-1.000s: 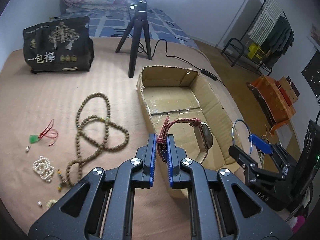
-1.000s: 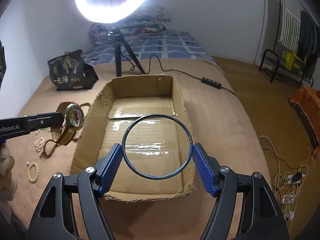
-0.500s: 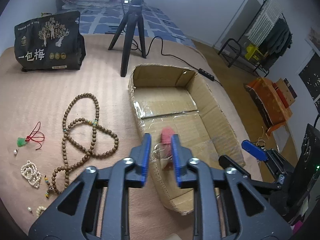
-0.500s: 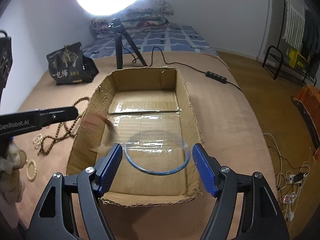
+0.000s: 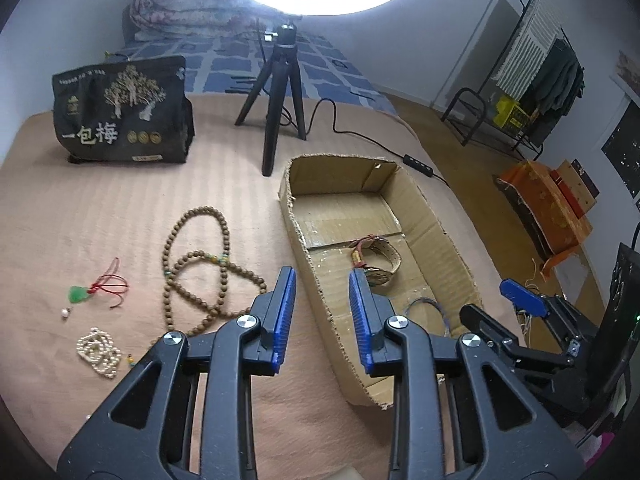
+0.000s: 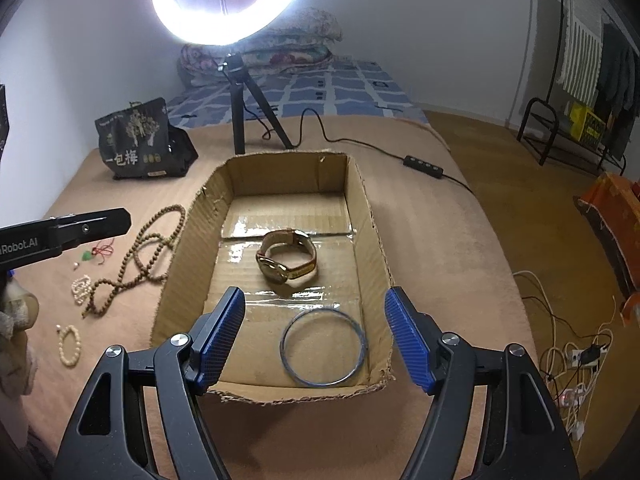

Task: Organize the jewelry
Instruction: 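Move both tools back toward the remaining jewelry on the bed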

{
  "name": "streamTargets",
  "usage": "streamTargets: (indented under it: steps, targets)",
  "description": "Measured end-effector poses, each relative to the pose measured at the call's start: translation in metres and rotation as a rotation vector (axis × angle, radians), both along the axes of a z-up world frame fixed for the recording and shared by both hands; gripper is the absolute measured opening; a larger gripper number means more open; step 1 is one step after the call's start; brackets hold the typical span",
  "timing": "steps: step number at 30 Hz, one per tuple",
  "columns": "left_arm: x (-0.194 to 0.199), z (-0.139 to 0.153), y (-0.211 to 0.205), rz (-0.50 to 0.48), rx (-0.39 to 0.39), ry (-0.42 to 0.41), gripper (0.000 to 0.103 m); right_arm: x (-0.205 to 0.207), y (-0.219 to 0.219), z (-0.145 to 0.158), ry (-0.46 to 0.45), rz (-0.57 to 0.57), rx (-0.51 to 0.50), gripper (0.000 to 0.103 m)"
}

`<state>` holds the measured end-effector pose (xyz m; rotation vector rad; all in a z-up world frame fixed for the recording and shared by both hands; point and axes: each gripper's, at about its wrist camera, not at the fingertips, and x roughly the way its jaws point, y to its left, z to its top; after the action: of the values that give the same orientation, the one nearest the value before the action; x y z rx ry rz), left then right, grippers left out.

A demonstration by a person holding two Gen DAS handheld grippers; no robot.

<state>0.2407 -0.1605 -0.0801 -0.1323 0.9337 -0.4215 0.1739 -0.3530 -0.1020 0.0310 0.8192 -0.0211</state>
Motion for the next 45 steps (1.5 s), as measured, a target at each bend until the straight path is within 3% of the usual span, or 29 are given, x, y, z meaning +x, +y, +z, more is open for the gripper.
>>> streamTargets:
  steps: [14,18,23,33,45]
  targets:
    - [-0.026,0.035,0.051,0.039,0.046,-0.099,0.027,-0.019,0.031,0.028,-0.083,0.057,-0.009,0.072]
    - [-0.033,0.038,0.073,0.054,0.089,-0.131,0.046,-0.022,0.047,0.03,-0.095,0.09,-0.005,0.072]
    - [-0.038,0.038,0.109,0.08,0.131,-0.137,0.047,-0.02,0.074,0.029,-0.084,0.139,0.018,0.072]
    - [-0.04,0.015,0.176,0.147,0.164,-0.08,0.048,-0.01,0.125,0.008,-0.006,0.228,0.057,0.073]
    - [-0.028,-0.036,0.195,0.13,0.169,0.044,0.048,-0.012,0.176,-0.028,0.095,0.33,0.085,0.072]
